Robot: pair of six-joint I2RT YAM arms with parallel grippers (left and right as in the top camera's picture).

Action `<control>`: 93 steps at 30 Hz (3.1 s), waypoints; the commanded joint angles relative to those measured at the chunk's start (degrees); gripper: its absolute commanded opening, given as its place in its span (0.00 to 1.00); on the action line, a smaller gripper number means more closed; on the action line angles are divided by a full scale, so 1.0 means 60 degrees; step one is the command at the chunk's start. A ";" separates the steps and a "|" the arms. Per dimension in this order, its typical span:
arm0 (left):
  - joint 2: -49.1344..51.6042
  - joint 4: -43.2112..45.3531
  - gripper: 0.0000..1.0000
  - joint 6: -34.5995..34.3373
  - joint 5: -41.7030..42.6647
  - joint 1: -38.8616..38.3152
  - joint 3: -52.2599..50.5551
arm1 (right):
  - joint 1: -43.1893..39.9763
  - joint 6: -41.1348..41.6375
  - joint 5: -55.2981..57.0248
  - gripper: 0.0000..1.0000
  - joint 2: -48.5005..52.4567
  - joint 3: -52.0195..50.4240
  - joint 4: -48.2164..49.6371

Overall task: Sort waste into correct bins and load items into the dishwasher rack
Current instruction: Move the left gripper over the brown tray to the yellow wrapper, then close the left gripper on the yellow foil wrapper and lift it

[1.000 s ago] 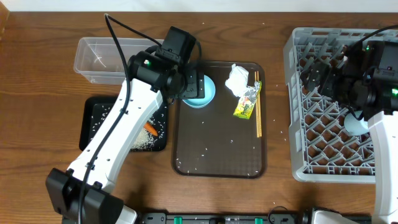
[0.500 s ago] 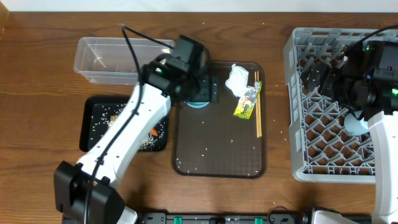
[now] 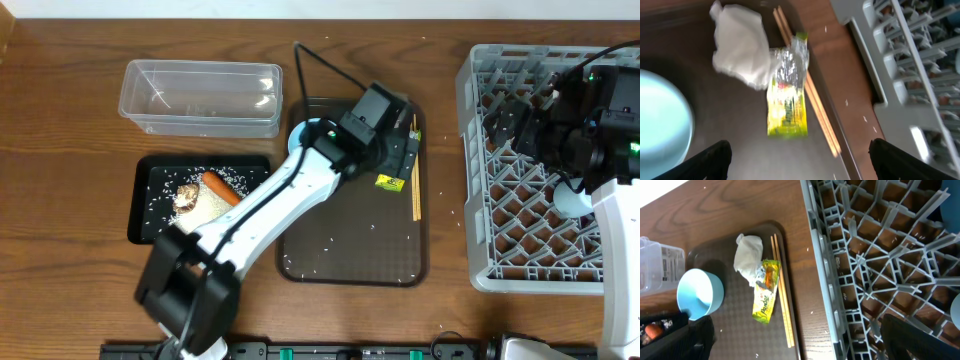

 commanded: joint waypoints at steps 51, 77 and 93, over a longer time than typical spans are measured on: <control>0.3249 0.4601 0.51 0.1650 -0.0302 -0.0364 -0.0018 | 0.0047 0.0087 0.0080 0.99 0.0015 0.0138 -0.0004; 0.2667 0.4302 0.06 0.1002 -0.0291 -0.0364 -0.0018 | 0.0047 0.0087 0.0080 0.99 0.0015 0.0138 -0.0004; -0.1071 0.3395 0.06 0.0648 -0.0299 0.0718 -0.0018 | 0.0047 0.0087 0.0080 0.99 0.0015 0.0138 -0.0007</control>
